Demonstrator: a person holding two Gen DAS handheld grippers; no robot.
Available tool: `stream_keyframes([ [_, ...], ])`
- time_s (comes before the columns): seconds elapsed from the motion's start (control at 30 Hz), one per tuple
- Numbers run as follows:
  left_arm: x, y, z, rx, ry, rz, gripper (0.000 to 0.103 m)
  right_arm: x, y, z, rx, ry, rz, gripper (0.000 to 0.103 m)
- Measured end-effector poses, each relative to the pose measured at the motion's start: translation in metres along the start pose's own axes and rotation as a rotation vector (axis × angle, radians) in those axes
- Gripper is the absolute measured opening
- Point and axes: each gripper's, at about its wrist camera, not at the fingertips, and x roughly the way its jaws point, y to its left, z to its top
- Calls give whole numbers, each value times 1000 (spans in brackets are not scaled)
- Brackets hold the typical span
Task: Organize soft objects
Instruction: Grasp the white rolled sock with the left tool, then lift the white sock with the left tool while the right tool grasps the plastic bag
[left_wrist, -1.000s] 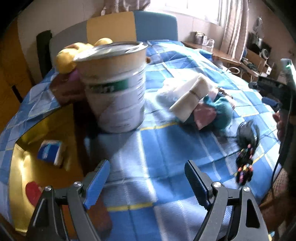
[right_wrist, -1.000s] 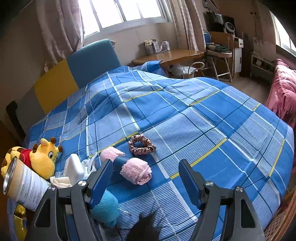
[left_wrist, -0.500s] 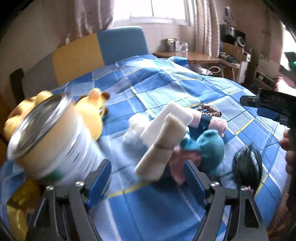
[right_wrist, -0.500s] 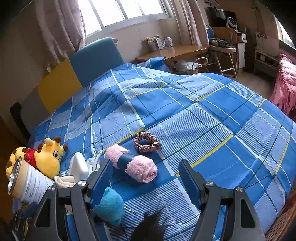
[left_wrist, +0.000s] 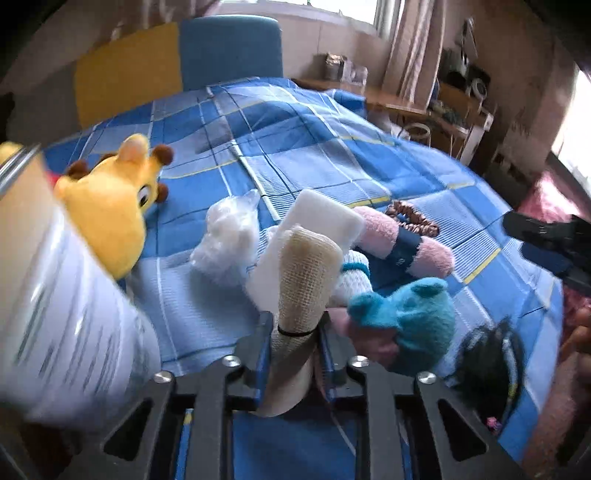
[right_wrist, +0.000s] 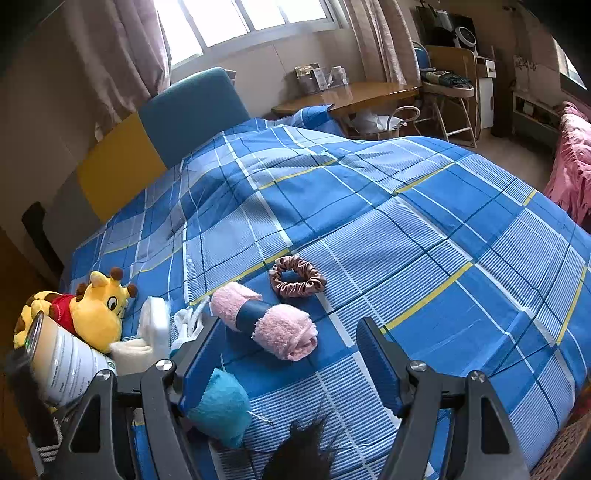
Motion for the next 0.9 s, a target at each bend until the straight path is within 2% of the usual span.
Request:
stream_keyframes([
  [0.1, -24, 6, -19, -37, -7, -12, 21, 0, -1, 0, 5, 3, -1, 74],
  [0.3, -66, 15, -80, -97, 57, -3, 21, 0, -1, -1, 3, 12, -2, 74],
  [0.47, -71, 3, -124, -7, 57, 88, 20, 3, 3, -3, -10, 36, 19, 74],
  [0.57, -63, -3, -136, 36, 25, 127, 19, 2, 10, -6, -37, 47, 61, 71],
  [0.6, -61, -2, -138, 30, 14, 126, 17, 1, 13, -7, -50, 52, 76, 68],
  [0.73, -62, 8, -142, -23, -7, 79, 16, 1, 46, -13, -191, 85, 136, 52],
  [0.9, -59, 17, -143, -59, -18, 45, 16, 8, 109, -4, -330, 148, 244, 51],
])
